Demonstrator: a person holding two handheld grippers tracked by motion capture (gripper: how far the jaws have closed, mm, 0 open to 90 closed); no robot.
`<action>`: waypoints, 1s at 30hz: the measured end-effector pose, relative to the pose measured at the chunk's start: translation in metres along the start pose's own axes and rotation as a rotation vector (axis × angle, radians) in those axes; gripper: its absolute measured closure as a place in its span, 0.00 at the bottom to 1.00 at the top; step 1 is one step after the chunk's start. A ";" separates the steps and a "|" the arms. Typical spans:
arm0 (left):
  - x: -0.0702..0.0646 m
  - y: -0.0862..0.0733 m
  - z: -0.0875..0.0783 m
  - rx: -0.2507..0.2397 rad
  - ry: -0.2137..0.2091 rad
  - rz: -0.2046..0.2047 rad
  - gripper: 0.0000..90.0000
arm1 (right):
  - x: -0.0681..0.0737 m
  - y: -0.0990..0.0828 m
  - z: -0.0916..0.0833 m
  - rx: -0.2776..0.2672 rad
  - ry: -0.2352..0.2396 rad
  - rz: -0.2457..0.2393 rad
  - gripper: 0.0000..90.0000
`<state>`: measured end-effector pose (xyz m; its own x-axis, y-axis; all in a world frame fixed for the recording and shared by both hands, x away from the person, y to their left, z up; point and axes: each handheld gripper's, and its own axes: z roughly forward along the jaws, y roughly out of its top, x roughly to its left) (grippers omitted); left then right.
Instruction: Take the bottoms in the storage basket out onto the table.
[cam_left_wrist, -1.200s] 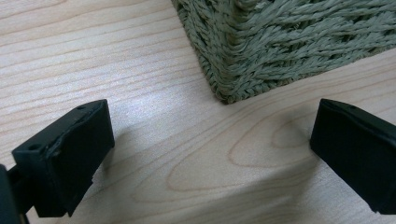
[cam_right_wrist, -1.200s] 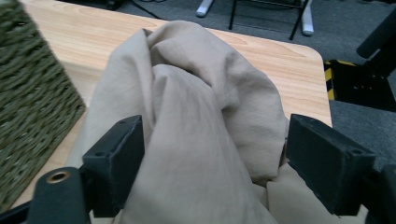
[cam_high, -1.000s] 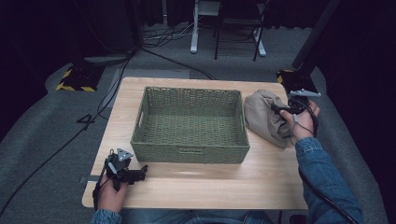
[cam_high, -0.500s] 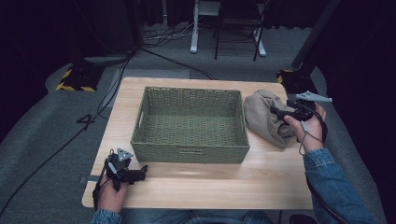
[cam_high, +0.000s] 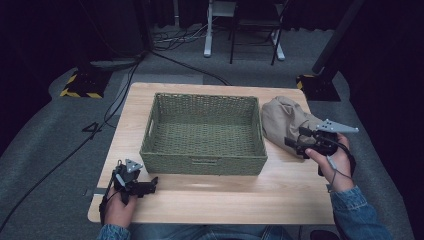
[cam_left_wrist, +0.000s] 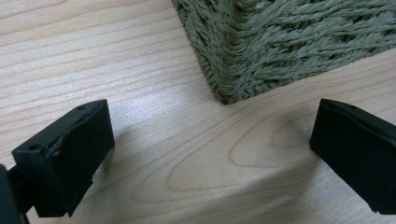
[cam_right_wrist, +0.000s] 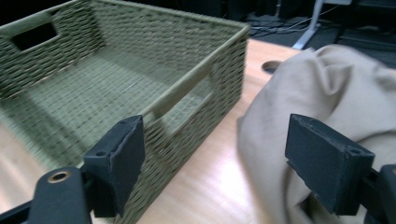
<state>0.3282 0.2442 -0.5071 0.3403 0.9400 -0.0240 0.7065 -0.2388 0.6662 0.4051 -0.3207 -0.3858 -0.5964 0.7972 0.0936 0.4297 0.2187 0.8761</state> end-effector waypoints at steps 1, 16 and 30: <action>0.000 0.000 0.000 0.000 0.000 0.000 0.00 | 0.002 -0.002 -0.001 0.000 0.005 0.001 0.23; 0.000 0.000 0.000 0.000 0.000 0.000 0.00 | 0.029 -0.059 0.020 0.107 0.121 -0.030 0.23; 0.000 0.000 0.000 0.000 0.000 0.000 0.00 | 0.036 -0.102 0.044 0.231 0.081 -0.069 0.20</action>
<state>0.3282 0.2442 -0.5071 0.3403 0.9400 -0.0241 0.7065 -0.2387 0.6662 0.3697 -0.2899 -0.4926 -0.6782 0.7302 0.0827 0.5238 0.4014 0.7513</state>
